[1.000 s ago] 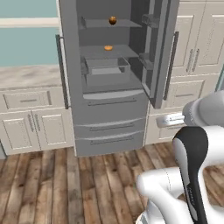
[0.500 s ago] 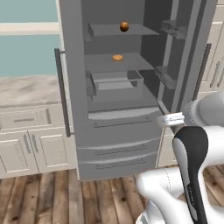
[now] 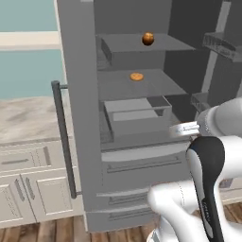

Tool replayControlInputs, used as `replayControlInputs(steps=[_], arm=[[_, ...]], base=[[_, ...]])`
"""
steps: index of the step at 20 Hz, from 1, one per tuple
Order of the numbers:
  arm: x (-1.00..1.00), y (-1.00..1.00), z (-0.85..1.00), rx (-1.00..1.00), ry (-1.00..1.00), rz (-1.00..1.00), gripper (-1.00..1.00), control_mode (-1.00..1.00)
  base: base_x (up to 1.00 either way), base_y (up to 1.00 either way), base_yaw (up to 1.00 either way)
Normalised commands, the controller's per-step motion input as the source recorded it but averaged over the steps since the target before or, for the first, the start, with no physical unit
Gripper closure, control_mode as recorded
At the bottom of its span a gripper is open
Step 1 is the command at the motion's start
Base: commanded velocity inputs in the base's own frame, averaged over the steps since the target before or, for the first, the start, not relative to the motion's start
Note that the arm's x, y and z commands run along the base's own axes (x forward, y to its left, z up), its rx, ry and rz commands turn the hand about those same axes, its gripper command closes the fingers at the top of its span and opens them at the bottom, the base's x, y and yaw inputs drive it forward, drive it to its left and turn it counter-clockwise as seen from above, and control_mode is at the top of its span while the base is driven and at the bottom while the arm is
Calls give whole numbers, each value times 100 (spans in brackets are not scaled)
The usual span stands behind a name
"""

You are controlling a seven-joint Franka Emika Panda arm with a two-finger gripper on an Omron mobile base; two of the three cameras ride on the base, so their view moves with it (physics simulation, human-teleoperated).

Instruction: Pick up the kiwi and orange from the fridge and place one fruit on each plate on the dining counter.

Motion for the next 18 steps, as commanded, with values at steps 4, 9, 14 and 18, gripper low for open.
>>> replayControlInputs(steps=[4,9,14,18], arm=[[0,0,0,0,0,0,-100,100],[0,0,0,0,0,0,-100,100],[0,0,0,0,0,0,-100,100],[57,-3,38,0,-1,-3,-100,-100]], base=[[97,-11,-6],[87,-13,-11],[73,-15,-9],[19,-2,-2]])
